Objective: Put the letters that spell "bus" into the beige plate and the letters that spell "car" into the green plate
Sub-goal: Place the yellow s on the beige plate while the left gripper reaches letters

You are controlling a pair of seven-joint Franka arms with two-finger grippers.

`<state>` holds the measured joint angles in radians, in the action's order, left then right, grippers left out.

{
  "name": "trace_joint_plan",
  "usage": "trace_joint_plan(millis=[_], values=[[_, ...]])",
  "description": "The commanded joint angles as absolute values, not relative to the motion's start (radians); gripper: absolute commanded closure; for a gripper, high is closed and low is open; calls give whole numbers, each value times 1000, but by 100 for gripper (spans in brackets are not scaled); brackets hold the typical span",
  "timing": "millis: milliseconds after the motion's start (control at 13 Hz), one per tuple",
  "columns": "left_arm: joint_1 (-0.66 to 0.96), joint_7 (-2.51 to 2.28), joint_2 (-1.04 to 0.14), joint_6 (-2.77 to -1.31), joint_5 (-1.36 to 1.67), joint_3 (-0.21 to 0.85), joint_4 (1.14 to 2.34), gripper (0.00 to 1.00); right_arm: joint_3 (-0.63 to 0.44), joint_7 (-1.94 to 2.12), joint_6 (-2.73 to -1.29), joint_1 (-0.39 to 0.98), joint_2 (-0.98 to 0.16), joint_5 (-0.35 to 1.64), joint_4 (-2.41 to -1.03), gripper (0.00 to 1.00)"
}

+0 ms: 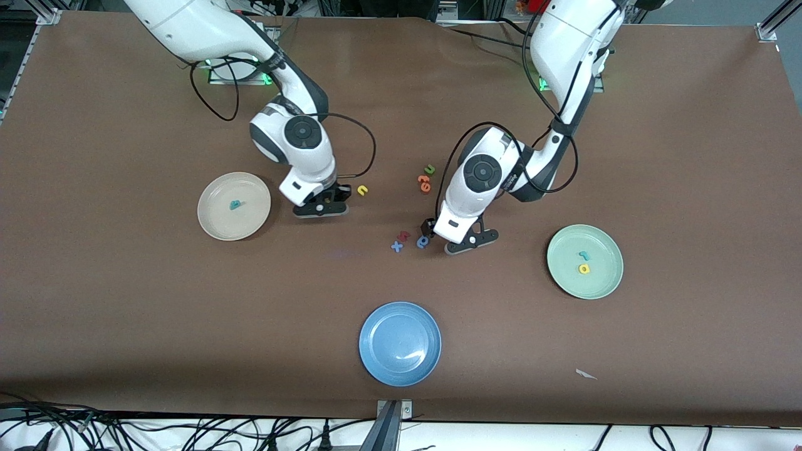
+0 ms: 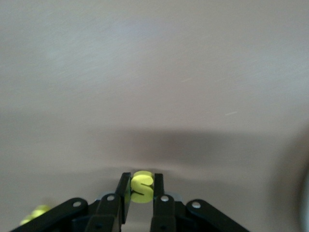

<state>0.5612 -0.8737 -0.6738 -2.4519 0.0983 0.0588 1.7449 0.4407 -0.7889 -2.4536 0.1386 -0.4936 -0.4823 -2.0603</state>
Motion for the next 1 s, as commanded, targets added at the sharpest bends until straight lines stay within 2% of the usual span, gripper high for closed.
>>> trace_joint_plan(millis=[0,231,463,540,694,771,849,926], values=[[598,-911,-678,-2468,69,43,1772,8,449,-561,-2360,54,-352,-389,-2118,80],[603,-910,-686,-2464,68,43,1772,21,449,-308,-2258,-47,-267,-345,-2134,79],[612,-911,-687,-2457,67,41,1770,35,448,-163,-2246,-124,-227,-344,-2169,77],[614,-910,-687,-2456,69,41,1770,40,446,-161,-2246,-126,-229,-342,-2174,73],[615,-911,-687,-2435,67,40,1766,48,446,-163,-2246,-129,-229,-342,-2178,54],[615,-911,-686,-2427,66,40,1764,51,446,-163,-2246,-130,-229,-342,-2181,32],[615,-914,-686,-2421,45,41,1764,53,446,-163,-2246,-130,-229,-341,-2181,22],[617,-928,-686,-2415,34,41,1763,56,446,-164,-2246,-130,-229,-330,-2181,18]])
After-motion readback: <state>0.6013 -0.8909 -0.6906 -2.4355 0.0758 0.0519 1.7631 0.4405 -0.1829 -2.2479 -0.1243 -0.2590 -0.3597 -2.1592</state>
